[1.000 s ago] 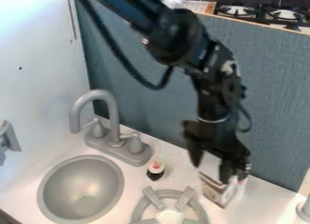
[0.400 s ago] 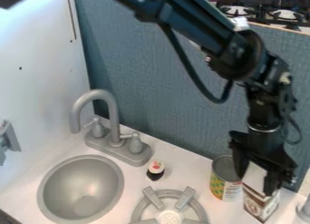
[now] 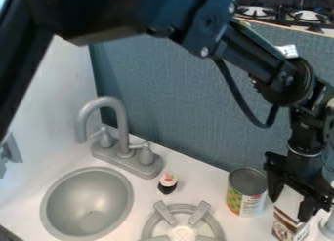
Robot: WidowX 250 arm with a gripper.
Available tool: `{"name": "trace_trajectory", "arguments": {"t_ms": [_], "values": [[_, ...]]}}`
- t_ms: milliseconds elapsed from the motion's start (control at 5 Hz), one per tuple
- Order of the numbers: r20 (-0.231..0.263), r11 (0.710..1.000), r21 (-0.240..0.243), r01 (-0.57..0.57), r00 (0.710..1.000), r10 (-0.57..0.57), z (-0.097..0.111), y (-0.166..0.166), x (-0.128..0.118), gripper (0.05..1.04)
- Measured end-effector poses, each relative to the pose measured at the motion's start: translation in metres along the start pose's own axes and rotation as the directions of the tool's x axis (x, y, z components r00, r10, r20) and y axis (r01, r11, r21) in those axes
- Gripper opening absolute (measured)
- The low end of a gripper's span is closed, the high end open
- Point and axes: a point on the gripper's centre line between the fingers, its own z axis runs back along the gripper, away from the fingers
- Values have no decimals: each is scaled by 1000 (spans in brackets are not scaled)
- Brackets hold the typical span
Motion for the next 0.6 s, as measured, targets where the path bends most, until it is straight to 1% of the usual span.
{"name": "trace_trajectory", "arguments": {"t_ms": [200,400,600], "values": [[-9,1000,11,-22,1000,22,-7,2,5,810],[-12,1000,11,-21,1000,22,-10,2,11,810],[-26,1000,-9,-18,999,18,-16,-1,19,810]]}}
